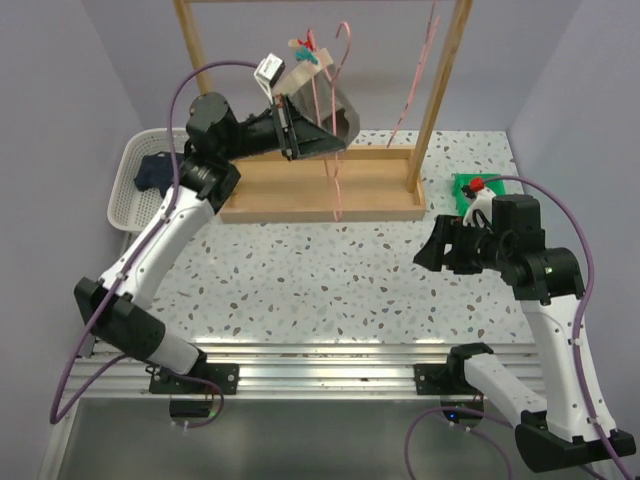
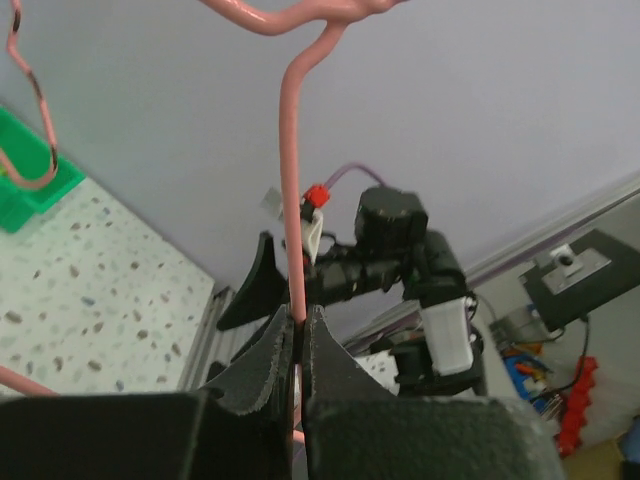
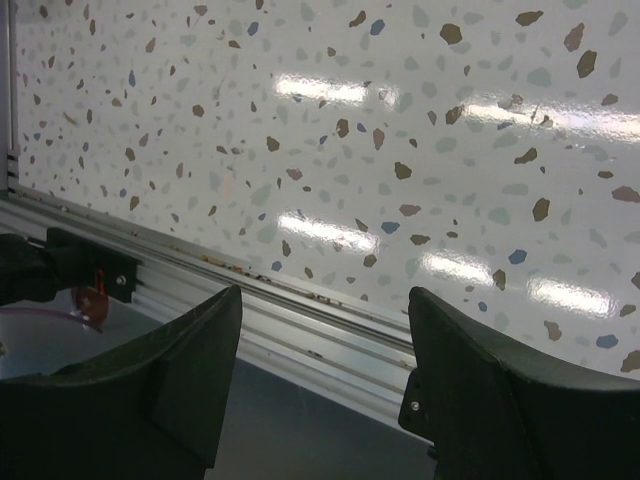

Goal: Remove the underwear clipped to the hanger

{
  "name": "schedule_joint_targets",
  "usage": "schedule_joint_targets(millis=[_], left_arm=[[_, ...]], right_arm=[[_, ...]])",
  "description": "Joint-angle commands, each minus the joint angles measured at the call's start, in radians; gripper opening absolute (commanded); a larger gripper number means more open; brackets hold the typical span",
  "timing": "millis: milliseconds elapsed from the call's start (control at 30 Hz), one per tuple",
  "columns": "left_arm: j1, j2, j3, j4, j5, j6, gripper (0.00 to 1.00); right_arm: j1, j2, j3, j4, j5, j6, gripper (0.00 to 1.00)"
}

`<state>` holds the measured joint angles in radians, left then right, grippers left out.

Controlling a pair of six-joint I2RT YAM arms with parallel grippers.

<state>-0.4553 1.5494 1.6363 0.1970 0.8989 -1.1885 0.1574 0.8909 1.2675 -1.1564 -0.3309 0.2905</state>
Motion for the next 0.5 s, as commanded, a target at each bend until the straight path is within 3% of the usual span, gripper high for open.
schedule_joint_targets(millis=[0, 100, 267, 367, 467], left_arm=[[0.01, -0.2, -0.148, -0.238, 0.025, 0.321, 0.0], [0.007, -0.334, -0.312, -0.378, -0.004, 0.487, 0.0], [-0.032, -0.553, -0.648, -0.455, -0.112, 0.715, 0.0], [-0.054, -0.682, -0.801, -0.485, -0.189, 0.805, 0.0], [-0.059, -0.742, -0.878, -0.487, -0.138, 0.811, 0.0]], right_arm=[[0.004, -0.003, -0.008, 0.041, 0.012, -0.002, 0.71], [0.004, 0.006, -0.005, 0.049, 0.01, 0.001, 0.72], [0.004, 0.025, -0.007, 0.058, 0.004, 0.002, 0.71], [0.005, 0.023, -0.011, 0.066, 0.006, 0.001, 0.72], [0.005, 0.011, -0.036, 0.093, -0.029, 0.009, 0.72]])
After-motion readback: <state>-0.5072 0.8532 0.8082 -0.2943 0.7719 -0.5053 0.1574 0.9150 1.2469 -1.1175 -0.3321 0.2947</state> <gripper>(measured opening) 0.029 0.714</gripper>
